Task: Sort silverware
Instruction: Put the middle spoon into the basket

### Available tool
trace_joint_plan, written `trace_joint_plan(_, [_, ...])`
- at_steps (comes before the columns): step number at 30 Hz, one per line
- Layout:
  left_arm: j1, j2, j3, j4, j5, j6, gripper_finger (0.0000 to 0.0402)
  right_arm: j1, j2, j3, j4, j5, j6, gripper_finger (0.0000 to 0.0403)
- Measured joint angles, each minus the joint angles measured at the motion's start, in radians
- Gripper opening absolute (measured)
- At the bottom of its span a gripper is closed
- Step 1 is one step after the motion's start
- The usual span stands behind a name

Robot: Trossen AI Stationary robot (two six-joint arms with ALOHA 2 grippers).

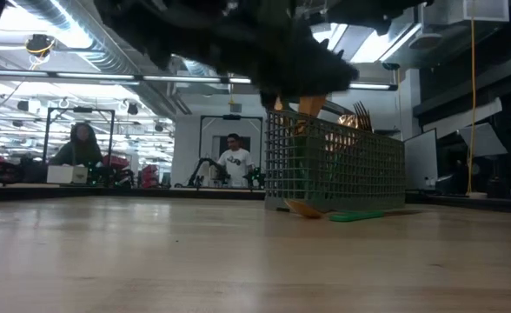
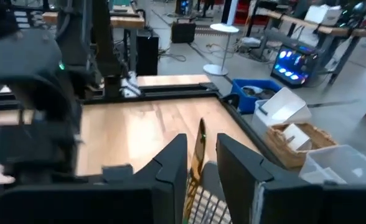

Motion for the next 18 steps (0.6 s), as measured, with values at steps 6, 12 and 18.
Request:
trace_joint_plan(6, [0.000,0.109,0.028,-0.068,0.000,-0.004,0.0125,0.000,-0.007,0.000,-0.075,-0.051,0.043,0.0087])
trace_joint_plan(12, [-0.009,0.116,0.028,-0.277,0.000,0.098,0.0125,0.000,-0.007,0.000,-0.181,-0.169,0.080,0.0087])
trace_joint_plan(18, [-0.024,0.116,0.028,-0.346,-0.075,0.230,0.0125,0.000,-0.007,0.000,-0.227,-0.221,0.083,0.0087])
